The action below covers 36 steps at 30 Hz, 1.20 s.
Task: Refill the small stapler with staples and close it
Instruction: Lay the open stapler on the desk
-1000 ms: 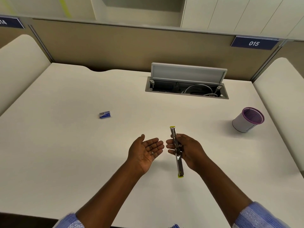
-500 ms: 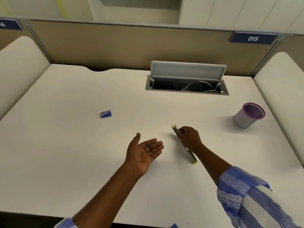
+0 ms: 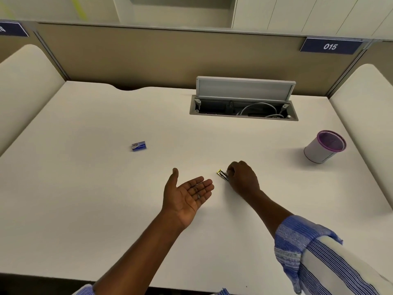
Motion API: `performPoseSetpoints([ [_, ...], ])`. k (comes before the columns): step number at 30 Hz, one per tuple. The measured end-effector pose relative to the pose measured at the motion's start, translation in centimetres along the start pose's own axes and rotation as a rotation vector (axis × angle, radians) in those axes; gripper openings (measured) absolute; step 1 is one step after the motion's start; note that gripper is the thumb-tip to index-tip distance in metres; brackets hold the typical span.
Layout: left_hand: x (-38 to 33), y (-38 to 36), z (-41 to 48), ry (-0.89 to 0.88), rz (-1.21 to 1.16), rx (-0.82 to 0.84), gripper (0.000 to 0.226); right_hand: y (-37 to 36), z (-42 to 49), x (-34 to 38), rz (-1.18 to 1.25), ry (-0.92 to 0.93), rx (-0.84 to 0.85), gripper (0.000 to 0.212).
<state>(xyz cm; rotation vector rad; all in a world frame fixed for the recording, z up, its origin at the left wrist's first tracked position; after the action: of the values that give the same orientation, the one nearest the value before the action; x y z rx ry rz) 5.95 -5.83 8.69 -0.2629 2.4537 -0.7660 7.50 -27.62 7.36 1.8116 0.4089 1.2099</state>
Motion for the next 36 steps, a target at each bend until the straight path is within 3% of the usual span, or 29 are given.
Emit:
performPoseSetpoints([
  [6,-0.8,-0.5,0.3,-0.051,-0.103,0.058,0.092,4.4,-6.1,7.3,0.390,0.231,-0.176,0.007],
  [11,-0.9,-1.5,0.3,-0.065,-0.142,0.130,0.098,4.2,-11.3,11.3,0.315,0.437,-0.105,0.012],
  [24,0.1,-2.2,1.6,-0.041,-0.056,0.118,0.105,2.4,-11.7,11.1,-0.050,0.439,-0.119,0.017],
  [31,0.5,-3.8,2.1,-0.057,0.049,0.117,0.103,2.7,-10.8,10.2,0.004,0.387,-0.110,0.015],
  [36,1.0,-5.5,2.1,-0.075,0.127,0.140,0.099,3.4,-9.6,8.0,0.220,0.201,-0.048,0.016],
])
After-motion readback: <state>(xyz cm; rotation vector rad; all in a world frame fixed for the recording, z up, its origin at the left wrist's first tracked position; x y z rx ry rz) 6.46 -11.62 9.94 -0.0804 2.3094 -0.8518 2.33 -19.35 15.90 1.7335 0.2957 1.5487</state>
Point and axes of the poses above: each hand's wrist, its own z-axis towards the middle knuckle, its own y-axis out of the back of the hand, x = y × z, the point moved 9 cm from there along z, towards the middle knuckle, and after that the axes turned 7 degrees about z, right-handed, at the moved point
